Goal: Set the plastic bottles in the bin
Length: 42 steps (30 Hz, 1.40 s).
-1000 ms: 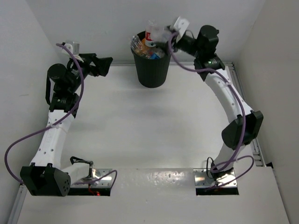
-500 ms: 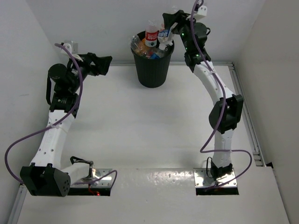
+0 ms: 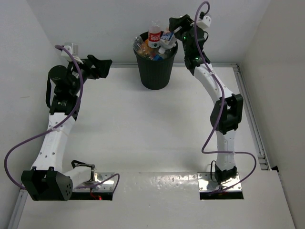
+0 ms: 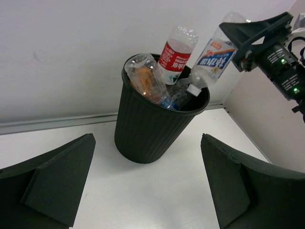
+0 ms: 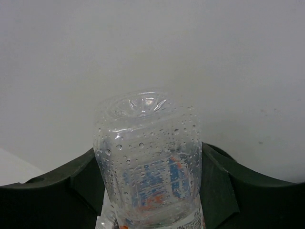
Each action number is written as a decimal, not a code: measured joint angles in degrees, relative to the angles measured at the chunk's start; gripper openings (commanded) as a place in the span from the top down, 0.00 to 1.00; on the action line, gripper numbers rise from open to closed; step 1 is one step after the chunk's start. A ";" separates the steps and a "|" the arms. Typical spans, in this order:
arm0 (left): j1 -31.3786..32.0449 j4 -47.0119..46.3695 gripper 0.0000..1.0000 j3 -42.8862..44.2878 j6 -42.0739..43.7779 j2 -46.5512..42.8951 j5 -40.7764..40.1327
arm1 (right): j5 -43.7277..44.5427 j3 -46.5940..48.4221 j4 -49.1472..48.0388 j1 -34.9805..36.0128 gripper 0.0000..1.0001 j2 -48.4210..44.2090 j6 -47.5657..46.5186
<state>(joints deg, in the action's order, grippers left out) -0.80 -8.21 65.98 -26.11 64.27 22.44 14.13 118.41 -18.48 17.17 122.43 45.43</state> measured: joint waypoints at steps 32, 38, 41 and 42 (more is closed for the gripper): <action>-0.46 8.35 0.00 5.88 1.27 6.56 -0.20 | -7.89 -16.55 -10.88 4.44 0.00 -1.97 -15.54; -2.25 19.12 0.00 19.30 3.19 15.32 -1.64 | -6.71 -18.60 -10.97 4.11 0.00 -9.55 -20.50; -3.87 23.17 0.00 19.30 4.42 15.61 -1.16 | -7.10 -23.06 -11.02 2.95 0.00 -15.34 -21.99; -4.22 24.17 0.00 19.30 4.98 15.61 -1.07 | -7.45 -25.03 -10.62 2.10 0.00 -17.53 -22.43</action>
<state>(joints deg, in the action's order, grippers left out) -5.02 15.97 85.27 -21.12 79.88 21.37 6.68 93.38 -29.10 19.27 104.90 23.00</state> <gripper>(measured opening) 0.997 0.996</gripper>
